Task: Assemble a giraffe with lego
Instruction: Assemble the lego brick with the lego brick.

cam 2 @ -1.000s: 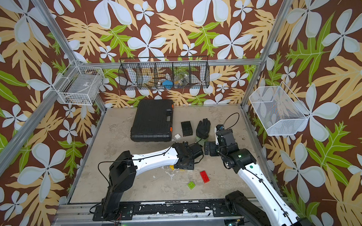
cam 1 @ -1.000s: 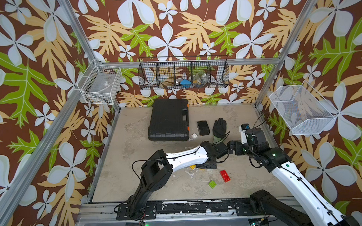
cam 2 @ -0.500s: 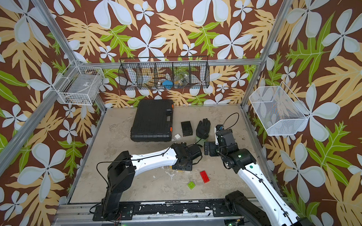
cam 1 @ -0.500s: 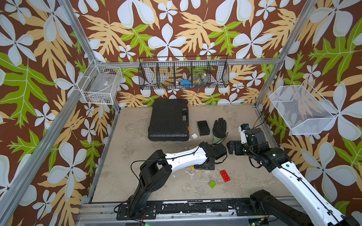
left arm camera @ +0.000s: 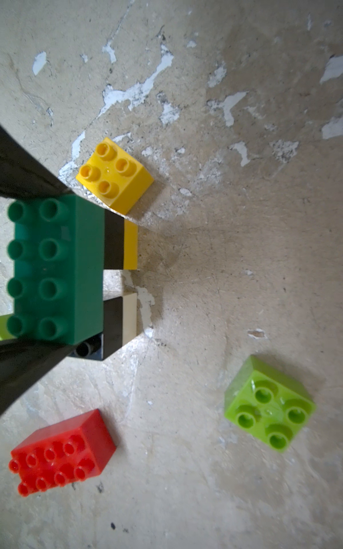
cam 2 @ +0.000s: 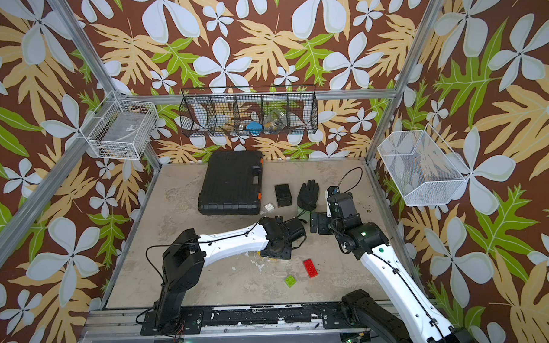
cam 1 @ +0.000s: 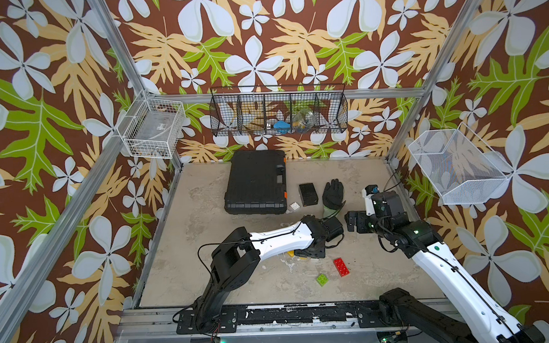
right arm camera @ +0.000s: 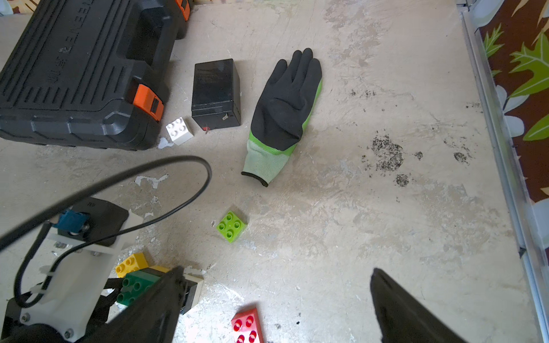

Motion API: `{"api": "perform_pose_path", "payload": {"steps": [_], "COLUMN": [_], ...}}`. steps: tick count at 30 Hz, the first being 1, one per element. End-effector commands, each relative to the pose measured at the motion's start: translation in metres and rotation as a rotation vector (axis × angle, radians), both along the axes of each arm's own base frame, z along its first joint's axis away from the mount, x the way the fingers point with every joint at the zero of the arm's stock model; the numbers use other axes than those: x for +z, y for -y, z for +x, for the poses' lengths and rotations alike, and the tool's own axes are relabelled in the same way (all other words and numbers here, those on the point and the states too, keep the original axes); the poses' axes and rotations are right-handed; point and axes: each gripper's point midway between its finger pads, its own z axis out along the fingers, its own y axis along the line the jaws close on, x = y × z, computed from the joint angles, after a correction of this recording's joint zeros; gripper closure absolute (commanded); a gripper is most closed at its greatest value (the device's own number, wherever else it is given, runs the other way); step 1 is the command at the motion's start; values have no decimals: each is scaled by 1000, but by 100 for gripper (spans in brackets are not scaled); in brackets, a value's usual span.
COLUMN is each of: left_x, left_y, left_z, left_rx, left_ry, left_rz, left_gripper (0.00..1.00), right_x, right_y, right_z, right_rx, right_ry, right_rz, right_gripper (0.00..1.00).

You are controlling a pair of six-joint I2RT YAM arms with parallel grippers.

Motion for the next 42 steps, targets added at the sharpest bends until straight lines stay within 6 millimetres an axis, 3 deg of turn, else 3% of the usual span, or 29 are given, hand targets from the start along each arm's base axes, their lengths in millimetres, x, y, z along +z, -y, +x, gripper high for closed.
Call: {"api": "perform_pose_path", "payload": {"steps": [1, 9, 16, 20, 24, 28, 31, 36, 42], "left_x": [14, 64, 38, 48, 69, 96, 106, 104, 91], "left_y": [5, 10, -4, -6, -22, -61, -93, -122, -129], "left_z": [1, 8, 2, 3, 12, 36, 50, 58, 55], "left_rx": [-11, -18, -54, -73, -58, 26, 81, 127, 114], "left_ry": [-6, 78, 42, 66, 105, 160, 189, 214, 197], "left_rz": [-37, -146, -130, -131, -129, -175, -180, -186, -198], "left_gripper": [39, 22, 23, 21, 14, 6, 3, 3, 3], "right_x": [2, 24, 29, 26, 16, 0, -17, -47, -89], "right_y": [3, 5, 17, 18, 18, 2, -14, -37, -56], "right_z": [1, 5, 3, -2, -3, 7, 13, 18, 26], "right_rx": [-11, -16, -76, -102, -117, -85, -63, -45, -62], "right_ry": [-6, 36, 37, 29, -5, -77, -137, -226, -325], "right_rz": [-8, 0, 20, 47, 56, 100, 139, 162, 207], "right_gripper": [0, 0, 0, 0, 0, 0, 0, 0, 1]}}
